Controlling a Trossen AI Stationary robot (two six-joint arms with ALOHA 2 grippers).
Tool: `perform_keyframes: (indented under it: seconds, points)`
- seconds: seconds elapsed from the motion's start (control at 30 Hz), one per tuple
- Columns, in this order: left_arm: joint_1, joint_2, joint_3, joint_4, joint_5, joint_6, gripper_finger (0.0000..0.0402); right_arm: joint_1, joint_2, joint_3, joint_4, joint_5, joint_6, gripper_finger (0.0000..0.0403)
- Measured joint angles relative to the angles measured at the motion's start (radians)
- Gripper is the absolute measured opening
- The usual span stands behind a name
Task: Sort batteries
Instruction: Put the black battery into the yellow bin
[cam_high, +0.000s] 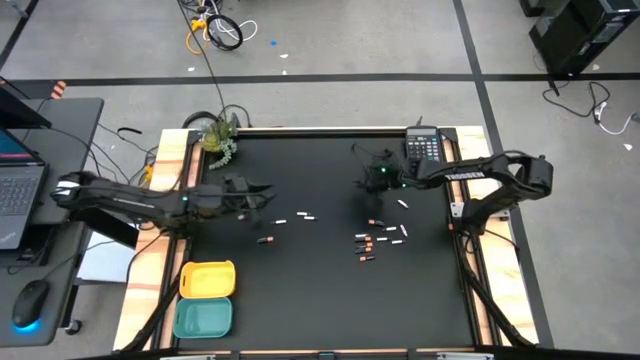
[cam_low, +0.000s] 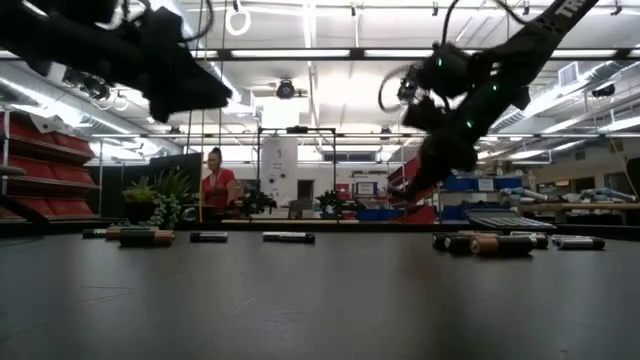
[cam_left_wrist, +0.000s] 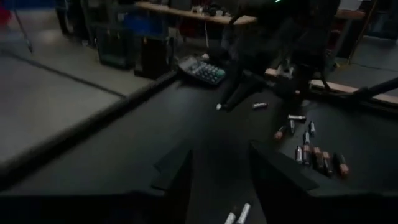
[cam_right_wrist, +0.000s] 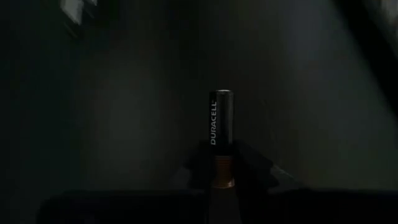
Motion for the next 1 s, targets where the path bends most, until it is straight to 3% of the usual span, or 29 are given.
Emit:
perform_keyframes:
  seconds: [0.2, 0.37, 0.73, 1.0]
  points:
    - [0.064, 0.243, 0.0, 0.251, 0.133, -0.093, 0.0172, 0.155, 0.023, 0.002, 0.28, 0.008, -0.002, 0.0047]
    - [0.078, 0.427, 0.036, 0.398, 0.146, -0.146, 0.0169, 0.232, 0.037, 0.002, 0.424, 0.094, -0.062, 0.0047]
    - [0.076, 0.734, 0.283, 0.485, 0.111, -0.131, 0.0169, 0.29, 0.037, 0.002, 0.461, 0.203, -0.094, 0.0047]
    - [0.063, 0.858, 0.34, 0.614, 0.105, -0.065, 0.0169, 0.309, 0.036, 0.002, 0.453, 0.277, -0.107, 0.0047]
